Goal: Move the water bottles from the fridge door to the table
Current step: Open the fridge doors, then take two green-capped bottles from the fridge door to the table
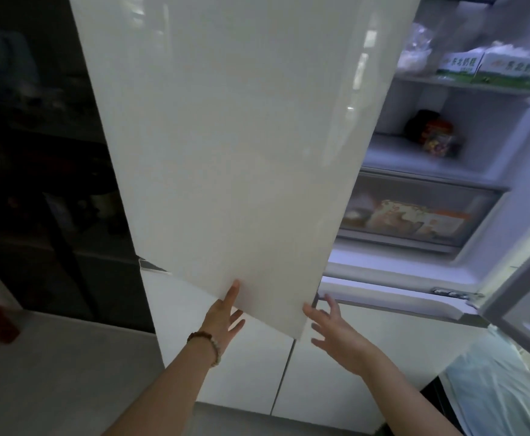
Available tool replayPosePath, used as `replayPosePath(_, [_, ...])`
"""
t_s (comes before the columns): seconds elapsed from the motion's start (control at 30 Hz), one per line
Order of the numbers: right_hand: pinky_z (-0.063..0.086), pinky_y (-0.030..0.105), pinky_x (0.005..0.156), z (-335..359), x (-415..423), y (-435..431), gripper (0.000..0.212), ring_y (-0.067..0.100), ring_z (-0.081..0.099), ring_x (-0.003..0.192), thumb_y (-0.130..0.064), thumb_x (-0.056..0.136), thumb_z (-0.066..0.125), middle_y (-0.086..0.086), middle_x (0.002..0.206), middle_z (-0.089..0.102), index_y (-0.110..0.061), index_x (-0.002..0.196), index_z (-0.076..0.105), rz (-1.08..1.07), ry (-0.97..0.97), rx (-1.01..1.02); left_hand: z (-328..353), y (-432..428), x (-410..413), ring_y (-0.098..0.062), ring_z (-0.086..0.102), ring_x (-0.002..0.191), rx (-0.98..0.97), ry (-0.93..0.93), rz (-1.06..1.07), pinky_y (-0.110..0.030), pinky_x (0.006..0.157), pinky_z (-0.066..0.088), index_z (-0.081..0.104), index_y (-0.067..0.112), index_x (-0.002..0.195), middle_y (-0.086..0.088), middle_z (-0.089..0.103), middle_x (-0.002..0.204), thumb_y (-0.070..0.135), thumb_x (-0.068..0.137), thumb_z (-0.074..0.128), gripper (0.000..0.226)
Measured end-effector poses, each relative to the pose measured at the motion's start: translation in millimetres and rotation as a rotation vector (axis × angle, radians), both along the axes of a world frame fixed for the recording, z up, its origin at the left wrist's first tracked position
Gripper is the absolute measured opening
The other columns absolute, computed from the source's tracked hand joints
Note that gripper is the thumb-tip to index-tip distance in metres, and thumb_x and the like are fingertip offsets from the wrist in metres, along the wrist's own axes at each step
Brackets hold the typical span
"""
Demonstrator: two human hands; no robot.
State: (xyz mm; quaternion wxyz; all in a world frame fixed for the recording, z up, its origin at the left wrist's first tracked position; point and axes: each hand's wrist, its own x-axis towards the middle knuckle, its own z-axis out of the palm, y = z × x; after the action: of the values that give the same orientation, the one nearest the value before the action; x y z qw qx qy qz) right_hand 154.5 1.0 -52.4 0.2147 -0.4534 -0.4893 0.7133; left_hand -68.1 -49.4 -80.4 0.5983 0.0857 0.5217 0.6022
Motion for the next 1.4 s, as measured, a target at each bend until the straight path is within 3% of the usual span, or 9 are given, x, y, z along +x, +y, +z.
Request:
replayPosePath(0.17, [0.023, 0.033, 0.104, 64.6, 12.3, -37.1, 0.123, 0.009, 0.011, 0.143, -0.065, 0.047, 0.08, -0.01, 0.157, 0.007, -0.055, 0.14, 0.001, 0.076, -0.04, 0.369, 25.2, -64.1, 10.1, -0.026, 0.043, 0.126, -0.084, 0.193, 0.15, -0.04, 0.101, 0.04, 0.028, 0.018, 0.144, -0.007, 0.037, 0.146, 0.064, 0.072, 0.06, 0.091])
replayPosePath(0.3, [0.02, 0.031, 0.106, 115.3, 5.4, -79.9, 0.118, 0.006, 0.01, 0.143, -0.077, 0.046, 0.07, -0.018, 0.156, 0.007, -0.054, 0.141, 0.003, 0.151, 0.074, 0.496, 62.4, -108.4, 21.6, -0.027, 0.039, 0.13, -0.038, 0.501, 0.381, -0.043, 0.11, 0.031, 0.028, 0.014, 0.142, -0.007, 0.036, 0.148, 0.06, 0.082, 0.051, 0.079])
replayPosePath(0.47, [0.016, 0.043, 0.111, 139.4, -20.0, -145.2, 0.103, 0.019, 0.01, 0.145, -0.078, 0.063, 0.054, -0.007, 0.159, -0.004, -0.053, 0.14, -0.009, 0.271, 0.133, 0.491, 128.2, -165.6, 39.2, -0.002, 0.039, 0.111, 0.19, 0.756, 0.578, -0.014, 0.088, 0.029, 0.029, 0.021, 0.142, 0.004, 0.039, 0.143, 0.051, 0.09, 0.042, 0.061])
replayPosePath(0.57, [0.015, 0.038, 0.111, 138.2, -37.1, -178.0, 0.093, 0.014, 0.009, 0.144, -0.071, 0.069, 0.049, -0.01, 0.158, -0.003, -0.051, 0.14, -0.008, 0.277, 0.176, 0.493, 161.5, -200.0, 38.6, 0.004, 0.042, 0.108, 0.267, 0.899, 0.603, -0.004, 0.077, 0.028, 0.029, 0.024, 0.141, 0.007, 0.041, 0.139, 0.056, 0.085, 0.042, 0.065])
replayPosePath(0.73, [0.024, 0.027, 0.104, 138.2, -54.1, -196.3, 0.063, 0.005, 0.021, 0.137, -0.055, 0.083, 0.055, -0.016, 0.144, 0.025, -0.054, 0.13, 0.014, 0.473, 0.157, 0.695, 194.0, -242.9, 25.6, -0.003, 0.045, 0.122, 0.311, 1.029, 0.61, -0.014, 0.092, 0.033, 0.027, 0.028, 0.141, 0.016, 0.045, 0.132, 0.067, 0.066, 0.057, 0.09])
replayPosePath(0.9, [0.02, 0.024, 0.106, 166.0, -82.2, -197.8, 0.074, 0.002, 0.016, 0.136, -0.054, 0.083, 0.057, -0.027, 0.143, 0.008, -0.053, 0.135, 0.005, 0.46, 0.087, 0.991, 222.5, -260.2, 2.1, 0.008, 0.015, 0.13, 0.305, 1.221, 0.757, -0.017, 0.105, 0.016, 0.005, 0.039, 0.143, 0.022, 0.014, 0.143, 0.072, 0.05, 0.07, 0.118])
replayPosePath(1.1, [0.01, 0.031, 0.114, 215.9, -134.7, -193.6, 0.084, -0.003, -0.001, 0.141, -0.065, 0.079, 0.047, -0.03, 0.15, -0.006, -0.045, 0.144, -0.002, 0.353, 0.183, 1.245, 250.7, -269.3, -46.0, -0.021, 0.014, 0.141, 0.153, 1.316, 0.878, -0.052, 0.113, 0.023, -0.004, 0.04, 0.143, 0.007, 0.01, 0.153, 0.069, 0.044, 0.075, 0.13])
replayPosePath(1.27, [0.006, 0.033, 0.116, 242.4, -186.8, -188.6, 0.072, -0.007, -0.009, 0.14, -0.062, 0.086, 0.041, -0.034, 0.149, -0.011, -0.053, 0.141, -0.005, 0.385, 0.147, 1.415, 259.5, -275.2, -98.2, -0.026, 0.008, 0.143, 0.063, 1.322, 0.812, -0.058, 0.112, 0.021, -0.013, 0.038, 0.143, 0.004, 0.0, 0.156, 0.081, 0.044, 0.063, 0.132])
replayPosePath(1.4, [-0.001, 0.036, 0.118, 241.0, -226.6, -186.4, 0.069, -0.005, -0.015, 0.14, -0.066, 0.087, 0.031, -0.029, 0.152, -0.012, -0.048, 0.143, -0.006, 0.45, 0.034, 1.605, 259.7, -289.4, -146.3, -0.023, 0.013, 0.141, 0.082, 1.309, 0.768, -0.044, 0.108, 0.022, -0.007, 0.037, 0.144, 0.001, 0.006, 0.155, 0.083, 0.042, 0.061, 0.131])
